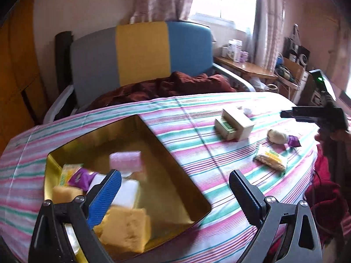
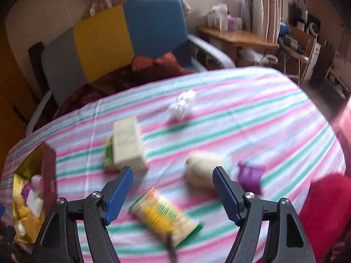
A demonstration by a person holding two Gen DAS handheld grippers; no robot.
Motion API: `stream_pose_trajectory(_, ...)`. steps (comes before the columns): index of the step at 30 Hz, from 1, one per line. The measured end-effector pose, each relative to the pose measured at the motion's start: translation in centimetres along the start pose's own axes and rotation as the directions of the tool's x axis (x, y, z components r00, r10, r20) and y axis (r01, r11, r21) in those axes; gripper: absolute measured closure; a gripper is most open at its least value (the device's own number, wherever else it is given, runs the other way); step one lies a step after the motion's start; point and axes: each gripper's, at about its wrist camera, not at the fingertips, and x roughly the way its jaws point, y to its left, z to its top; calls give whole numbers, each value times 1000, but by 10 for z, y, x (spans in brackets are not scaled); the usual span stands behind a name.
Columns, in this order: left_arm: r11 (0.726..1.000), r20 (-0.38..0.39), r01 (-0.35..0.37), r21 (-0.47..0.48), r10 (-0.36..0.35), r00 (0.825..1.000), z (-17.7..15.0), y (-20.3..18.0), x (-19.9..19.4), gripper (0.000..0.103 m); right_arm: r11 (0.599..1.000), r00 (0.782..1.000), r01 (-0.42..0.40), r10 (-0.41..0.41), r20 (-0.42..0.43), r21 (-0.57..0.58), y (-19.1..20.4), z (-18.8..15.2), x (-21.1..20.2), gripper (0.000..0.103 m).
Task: Organize objects
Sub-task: 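Grasp the beige cardboard box with the right tool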
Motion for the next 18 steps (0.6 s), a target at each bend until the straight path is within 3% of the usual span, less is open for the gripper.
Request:
stream_pose_trajectory(6, 998, -30, 42, 47, -40, 999, 23, -31, 24, 4, 993, 992, -120, 121, -24, 21, -12, 1, 31, 27)
stream_pose_trajectory(9, 997, -52, 51, 51, -48, 997, 28, -41, 38, 4, 993, 992, -115, 113, -62, -25, -2, -1, 34, 27)
stream_pose_trajectory(11, 996, -65, 70, 51, -66, 996, 29, -47, 45, 4, 984, 984, -162, 155, -82, -77, 11, 2, 28, 27)
stream_pose_trajectory(18, 994, -101, 88, 69, -80, 992, 28, -61, 62, 4, 966, 982, -150, 121, -143, -212, 62, 18, 53, 27)
